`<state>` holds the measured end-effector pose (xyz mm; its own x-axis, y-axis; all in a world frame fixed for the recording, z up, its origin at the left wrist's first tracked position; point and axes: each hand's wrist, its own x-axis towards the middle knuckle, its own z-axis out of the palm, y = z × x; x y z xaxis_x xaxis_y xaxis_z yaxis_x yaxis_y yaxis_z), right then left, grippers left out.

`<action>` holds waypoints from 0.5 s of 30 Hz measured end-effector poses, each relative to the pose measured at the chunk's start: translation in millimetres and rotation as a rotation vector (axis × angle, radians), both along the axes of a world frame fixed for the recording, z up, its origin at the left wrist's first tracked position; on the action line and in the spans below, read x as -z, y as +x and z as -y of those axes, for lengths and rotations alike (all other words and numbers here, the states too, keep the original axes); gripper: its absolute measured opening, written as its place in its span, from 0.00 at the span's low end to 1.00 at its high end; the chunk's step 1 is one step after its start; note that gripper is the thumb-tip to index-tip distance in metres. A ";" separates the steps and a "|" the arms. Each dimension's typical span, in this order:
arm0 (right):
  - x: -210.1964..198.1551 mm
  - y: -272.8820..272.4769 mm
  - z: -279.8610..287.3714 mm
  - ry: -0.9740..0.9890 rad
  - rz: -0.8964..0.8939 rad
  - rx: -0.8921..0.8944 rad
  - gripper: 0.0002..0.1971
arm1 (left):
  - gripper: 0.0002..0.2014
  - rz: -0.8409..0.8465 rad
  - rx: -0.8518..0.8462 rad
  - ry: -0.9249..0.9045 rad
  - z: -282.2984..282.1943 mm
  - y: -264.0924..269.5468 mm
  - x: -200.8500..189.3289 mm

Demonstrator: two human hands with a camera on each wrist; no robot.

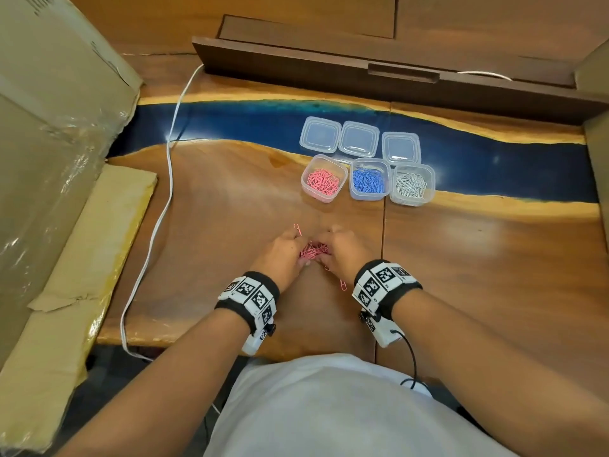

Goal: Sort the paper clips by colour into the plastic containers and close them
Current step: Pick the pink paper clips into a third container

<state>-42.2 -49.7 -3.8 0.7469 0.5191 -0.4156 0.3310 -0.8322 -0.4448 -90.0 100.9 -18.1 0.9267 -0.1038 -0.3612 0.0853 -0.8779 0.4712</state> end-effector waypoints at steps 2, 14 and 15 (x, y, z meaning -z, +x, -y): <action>-1.1 -0.8 -2.0 0.003 0.018 -0.013 0.17 | 0.13 0.026 -0.015 -0.007 3.3 -0.2 -1.4; -4.1 1.9 -2.3 0.043 0.039 0.026 0.12 | 0.02 -0.067 -0.239 -0.083 9.6 7.3 -2.7; -3.2 3.2 -1.1 0.063 0.032 0.052 0.11 | 0.03 -0.072 -0.248 -0.091 9.2 7.3 -1.4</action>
